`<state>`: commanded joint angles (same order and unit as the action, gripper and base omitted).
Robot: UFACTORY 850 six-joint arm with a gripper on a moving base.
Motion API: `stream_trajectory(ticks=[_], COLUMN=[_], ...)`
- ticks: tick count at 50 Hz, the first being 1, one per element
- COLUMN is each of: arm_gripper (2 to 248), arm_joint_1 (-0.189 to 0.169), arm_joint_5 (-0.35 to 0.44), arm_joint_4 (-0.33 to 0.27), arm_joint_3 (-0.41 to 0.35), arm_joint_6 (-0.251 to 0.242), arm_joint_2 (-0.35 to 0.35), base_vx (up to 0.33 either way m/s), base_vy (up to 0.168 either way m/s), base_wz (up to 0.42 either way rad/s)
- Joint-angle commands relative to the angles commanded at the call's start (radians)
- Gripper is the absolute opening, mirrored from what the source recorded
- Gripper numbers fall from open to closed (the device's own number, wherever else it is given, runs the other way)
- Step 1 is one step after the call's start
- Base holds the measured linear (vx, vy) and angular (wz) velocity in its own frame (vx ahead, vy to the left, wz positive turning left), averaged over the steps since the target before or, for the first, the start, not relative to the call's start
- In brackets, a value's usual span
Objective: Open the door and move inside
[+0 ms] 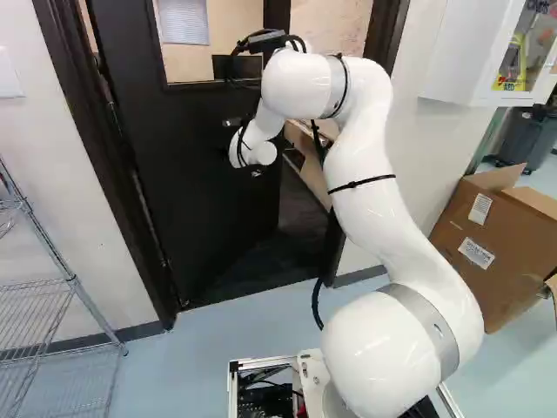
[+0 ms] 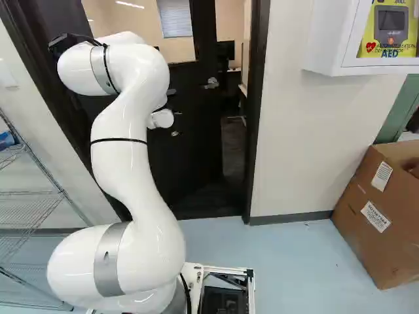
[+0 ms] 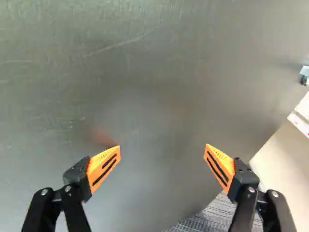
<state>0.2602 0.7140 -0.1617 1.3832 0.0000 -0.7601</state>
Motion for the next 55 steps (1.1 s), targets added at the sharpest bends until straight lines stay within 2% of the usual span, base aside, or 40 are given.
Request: stream_trajectory(ticks=[14, 55], arm_gripper=[247, 247], arm_joint_1=[-0.001, -0.055], arm_joint_5=[0.000, 0.000], arm_joint_4=[0.000, 0.000], arm_joint_3=[-0.010, -0.261], arm_joint_6=[0.000, 0.000], arm_joint_2=[0.007, 0.191], base_vx=[0.000, 0.000], base_vy=[0.000, 0.000], base_wz=[0.000, 0.000])
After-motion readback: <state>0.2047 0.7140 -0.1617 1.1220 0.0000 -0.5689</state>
